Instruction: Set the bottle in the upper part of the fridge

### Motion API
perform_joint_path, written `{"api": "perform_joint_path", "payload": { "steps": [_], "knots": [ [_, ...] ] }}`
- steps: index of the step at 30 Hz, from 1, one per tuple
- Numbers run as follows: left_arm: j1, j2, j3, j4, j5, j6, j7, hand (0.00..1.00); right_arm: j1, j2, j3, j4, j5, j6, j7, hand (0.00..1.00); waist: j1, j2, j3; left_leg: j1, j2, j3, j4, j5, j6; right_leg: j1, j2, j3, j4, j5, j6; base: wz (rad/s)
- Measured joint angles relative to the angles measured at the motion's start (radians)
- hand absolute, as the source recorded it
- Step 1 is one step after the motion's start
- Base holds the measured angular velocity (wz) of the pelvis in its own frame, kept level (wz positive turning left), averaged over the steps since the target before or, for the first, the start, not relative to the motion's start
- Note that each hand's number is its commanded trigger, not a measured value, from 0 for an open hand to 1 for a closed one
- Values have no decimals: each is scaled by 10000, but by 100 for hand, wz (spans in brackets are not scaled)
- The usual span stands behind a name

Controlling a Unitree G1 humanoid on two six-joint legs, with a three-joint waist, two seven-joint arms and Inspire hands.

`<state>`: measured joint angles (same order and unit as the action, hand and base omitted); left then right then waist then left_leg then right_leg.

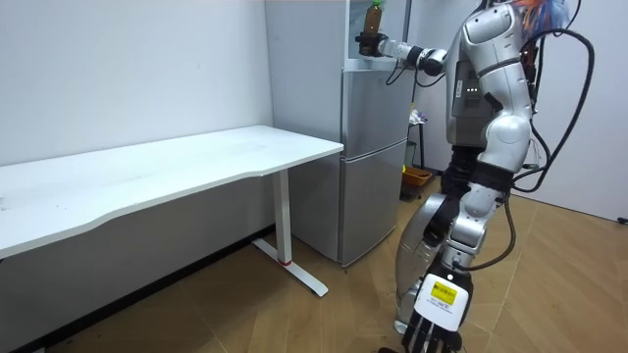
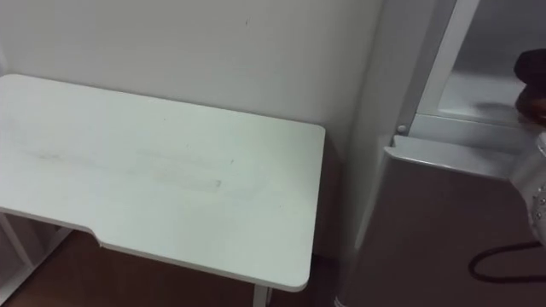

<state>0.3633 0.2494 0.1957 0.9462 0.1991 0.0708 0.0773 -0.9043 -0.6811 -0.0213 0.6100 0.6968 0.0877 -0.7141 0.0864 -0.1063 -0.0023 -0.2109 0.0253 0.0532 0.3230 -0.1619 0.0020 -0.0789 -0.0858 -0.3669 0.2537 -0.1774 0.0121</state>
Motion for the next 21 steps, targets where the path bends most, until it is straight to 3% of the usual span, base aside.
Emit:
{"api": "perform_joint_path", "payload": {
  "steps": [9, 12, 17, 21],
  "knots": [
    [25, 2, -25, -222, 17, -98, 28, 0, -218, -678, 98, 145, 817, -2, 83, 100, 87, -60, -9, 79, -27, -66, -114, 10, 2, 80, -22, -103, 4, -17, 27, 2],
    [25, 68, -27, -219, 96, -86, -13, 0, -274, -728, 151, 699, 882, -2, 338, 100, 202, -101, 13, 131, -9, -68, -118, 11, -16, 140, 6, -87, -13, -16, 25, 0],
    [40, 181, -26, -234, 70, -46, -14, 0, -274, -763, 621, 1446, 1209, 11, 623, 100, 340, -122, 25, 9, -4, -74, -103, 35, -24, 29, 13, -35, -1, 0, -1, 0],
    [-26, 372, -162, -241, -27, 65, 23, 0, -317, -1064, 1433, 1644, 1289, -52, 860, 100, 597, -158, 43, -83, 38, 8, 28, 44, -16, -67, 45, 52, 17, 34, -53, -5]
  ]
}}
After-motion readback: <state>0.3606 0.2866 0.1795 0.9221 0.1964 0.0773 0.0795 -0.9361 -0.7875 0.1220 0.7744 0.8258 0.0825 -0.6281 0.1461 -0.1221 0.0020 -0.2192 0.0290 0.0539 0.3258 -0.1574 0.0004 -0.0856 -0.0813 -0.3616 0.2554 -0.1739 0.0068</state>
